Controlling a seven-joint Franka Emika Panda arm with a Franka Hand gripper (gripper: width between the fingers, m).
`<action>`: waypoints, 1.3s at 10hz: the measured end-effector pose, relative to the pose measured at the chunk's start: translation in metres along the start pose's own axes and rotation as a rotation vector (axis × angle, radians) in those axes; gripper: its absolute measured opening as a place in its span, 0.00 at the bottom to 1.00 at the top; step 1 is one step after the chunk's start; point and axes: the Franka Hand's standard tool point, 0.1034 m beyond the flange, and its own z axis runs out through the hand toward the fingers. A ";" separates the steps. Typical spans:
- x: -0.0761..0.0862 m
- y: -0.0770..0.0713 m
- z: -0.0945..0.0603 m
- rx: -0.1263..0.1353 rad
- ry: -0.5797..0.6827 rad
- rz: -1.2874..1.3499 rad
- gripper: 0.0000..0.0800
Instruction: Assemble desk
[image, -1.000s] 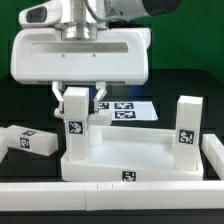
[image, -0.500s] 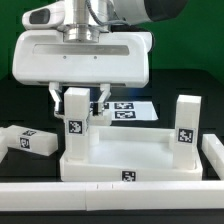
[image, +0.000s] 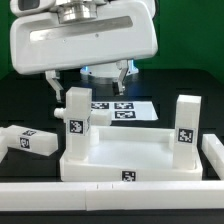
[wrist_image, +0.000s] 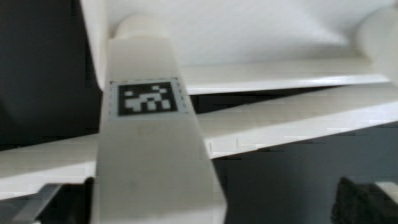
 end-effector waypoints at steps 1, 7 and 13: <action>-0.002 0.006 0.005 0.009 -0.079 -0.004 0.81; 0.007 0.017 0.013 0.004 -0.194 -0.030 0.51; 0.014 -0.002 0.019 -0.068 -0.145 0.600 0.36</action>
Offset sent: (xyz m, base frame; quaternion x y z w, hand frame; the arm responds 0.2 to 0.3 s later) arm -0.0006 -0.0246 -0.0089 -0.0255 -0.0282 -0.0036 0.9993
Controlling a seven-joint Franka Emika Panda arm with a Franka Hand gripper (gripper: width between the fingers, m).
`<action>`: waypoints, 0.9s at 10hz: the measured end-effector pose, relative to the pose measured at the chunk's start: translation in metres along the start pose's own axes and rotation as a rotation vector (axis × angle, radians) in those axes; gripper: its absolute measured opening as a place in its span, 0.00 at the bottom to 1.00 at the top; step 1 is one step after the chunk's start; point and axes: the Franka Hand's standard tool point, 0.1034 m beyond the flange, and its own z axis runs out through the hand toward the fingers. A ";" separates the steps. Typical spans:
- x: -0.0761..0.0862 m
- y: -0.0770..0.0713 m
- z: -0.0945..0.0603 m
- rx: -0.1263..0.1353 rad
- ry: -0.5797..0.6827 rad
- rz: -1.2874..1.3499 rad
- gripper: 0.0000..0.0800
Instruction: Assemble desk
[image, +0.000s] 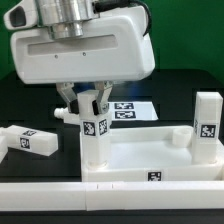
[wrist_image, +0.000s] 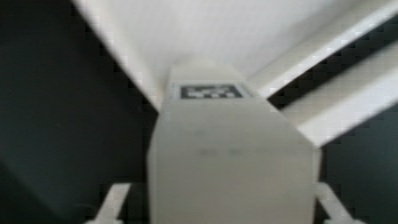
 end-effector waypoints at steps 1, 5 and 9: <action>0.002 -0.002 0.001 -0.001 0.015 0.162 0.36; 0.006 -0.005 0.003 0.041 0.007 0.715 0.36; 0.008 -0.005 0.001 0.043 0.016 0.408 0.52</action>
Offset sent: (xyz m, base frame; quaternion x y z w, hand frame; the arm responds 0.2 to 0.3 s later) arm 0.0105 0.0062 -0.0030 0.0440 0.0019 0.3722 0.9271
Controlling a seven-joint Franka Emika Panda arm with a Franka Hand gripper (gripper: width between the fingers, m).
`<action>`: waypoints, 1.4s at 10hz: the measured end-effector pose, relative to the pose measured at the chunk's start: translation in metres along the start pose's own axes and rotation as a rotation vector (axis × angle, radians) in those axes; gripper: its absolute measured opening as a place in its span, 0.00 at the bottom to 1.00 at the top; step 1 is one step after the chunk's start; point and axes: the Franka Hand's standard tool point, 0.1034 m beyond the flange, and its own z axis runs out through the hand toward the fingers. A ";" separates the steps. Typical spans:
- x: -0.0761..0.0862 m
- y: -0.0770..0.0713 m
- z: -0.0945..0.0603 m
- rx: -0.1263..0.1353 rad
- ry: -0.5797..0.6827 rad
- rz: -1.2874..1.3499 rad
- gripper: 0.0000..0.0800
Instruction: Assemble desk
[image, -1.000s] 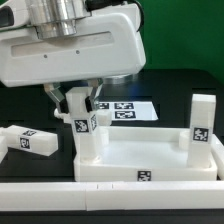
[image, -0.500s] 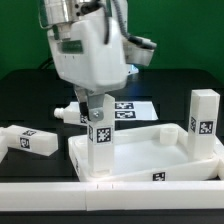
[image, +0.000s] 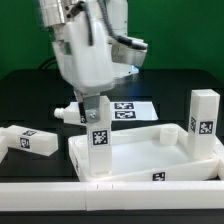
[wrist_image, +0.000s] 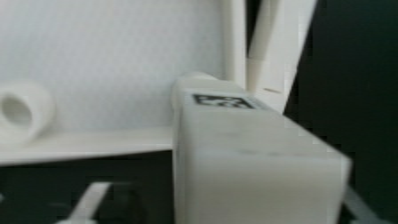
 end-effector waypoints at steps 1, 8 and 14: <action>-0.001 -0.004 -0.005 0.005 -0.001 -0.191 0.71; -0.014 -0.017 -0.006 -0.030 -0.032 -1.022 0.81; -0.012 -0.015 -0.006 -0.032 -0.021 -0.695 0.37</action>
Offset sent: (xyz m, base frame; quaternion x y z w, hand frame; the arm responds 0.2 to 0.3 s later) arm 0.0000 0.0000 0.0000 0.0000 0.0000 -0.1296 0.9916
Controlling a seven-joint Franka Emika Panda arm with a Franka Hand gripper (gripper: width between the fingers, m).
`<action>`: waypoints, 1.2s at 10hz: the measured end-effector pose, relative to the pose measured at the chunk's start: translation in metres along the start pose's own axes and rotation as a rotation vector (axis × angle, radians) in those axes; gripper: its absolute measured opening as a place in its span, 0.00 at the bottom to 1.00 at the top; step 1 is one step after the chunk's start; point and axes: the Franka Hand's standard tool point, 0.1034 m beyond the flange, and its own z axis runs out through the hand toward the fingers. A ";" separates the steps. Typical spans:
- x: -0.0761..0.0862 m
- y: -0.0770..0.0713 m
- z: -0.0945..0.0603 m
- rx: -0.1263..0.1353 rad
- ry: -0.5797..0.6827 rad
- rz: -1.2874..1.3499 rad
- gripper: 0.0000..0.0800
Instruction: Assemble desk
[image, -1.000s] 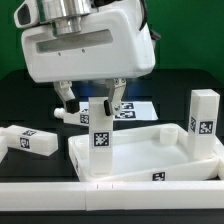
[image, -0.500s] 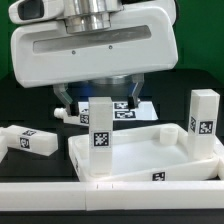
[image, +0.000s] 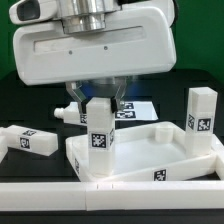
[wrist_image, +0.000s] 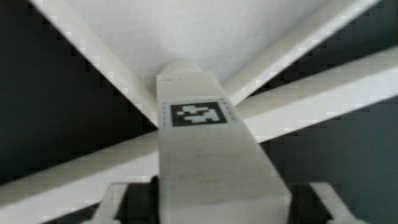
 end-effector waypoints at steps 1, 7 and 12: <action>0.000 -0.002 -0.001 -0.001 0.001 0.140 0.37; -0.009 -0.017 0.003 0.014 -0.087 1.003 0.37; -0.019 -0.019 0.011 0.036 -0.103 0.310 0.77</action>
Offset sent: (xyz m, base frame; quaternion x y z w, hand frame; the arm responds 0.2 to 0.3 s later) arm 0.0163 0.0055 0.0000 0.0003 -0.0618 0.6147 0.7863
